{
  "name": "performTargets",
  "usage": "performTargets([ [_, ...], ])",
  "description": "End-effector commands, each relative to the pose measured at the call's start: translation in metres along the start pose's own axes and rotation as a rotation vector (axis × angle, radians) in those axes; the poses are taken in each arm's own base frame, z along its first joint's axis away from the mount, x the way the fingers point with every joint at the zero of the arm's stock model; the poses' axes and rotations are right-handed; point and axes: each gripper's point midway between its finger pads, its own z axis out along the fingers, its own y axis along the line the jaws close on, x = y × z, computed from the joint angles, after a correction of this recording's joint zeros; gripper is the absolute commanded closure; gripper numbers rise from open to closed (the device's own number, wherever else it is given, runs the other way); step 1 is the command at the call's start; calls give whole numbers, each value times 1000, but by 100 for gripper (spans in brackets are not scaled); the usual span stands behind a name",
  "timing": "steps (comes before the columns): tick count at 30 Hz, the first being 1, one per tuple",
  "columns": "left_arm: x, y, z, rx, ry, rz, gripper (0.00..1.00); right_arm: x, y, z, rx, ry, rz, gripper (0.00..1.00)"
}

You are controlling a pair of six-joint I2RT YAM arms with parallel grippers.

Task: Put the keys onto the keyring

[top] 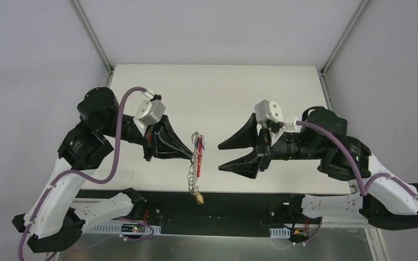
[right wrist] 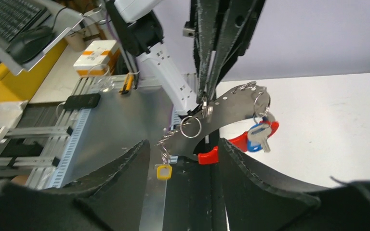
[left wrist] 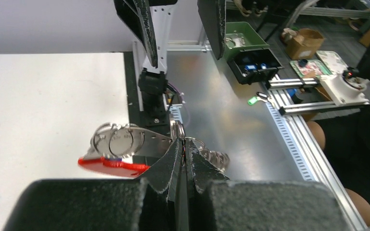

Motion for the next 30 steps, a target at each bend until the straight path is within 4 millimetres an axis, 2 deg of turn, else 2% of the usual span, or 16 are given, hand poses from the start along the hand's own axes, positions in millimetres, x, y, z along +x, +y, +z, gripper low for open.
performTargets([
  [1,-7,-27,-4,121,5,17,100,6,23,-4,-123,83,12,43],
  [7,-8,-32,-6,131,3,16,100,-8,31,3,-179,85,24,43],
  [12,-12,-37,-8,141,-4,39,100,-21,35,19,-219,58,77,43],
  [15,-10,-36,-8,134,-4,43,100,-25,30,32,-209,43,92,43],
  [22,-10,-31,-8,98,-11,62,100,-29,27,51,-225,48,101,46],
  [30,-13,-24,-7,53,-18,67,100,-27,24,59,-223,59,100,52],
])
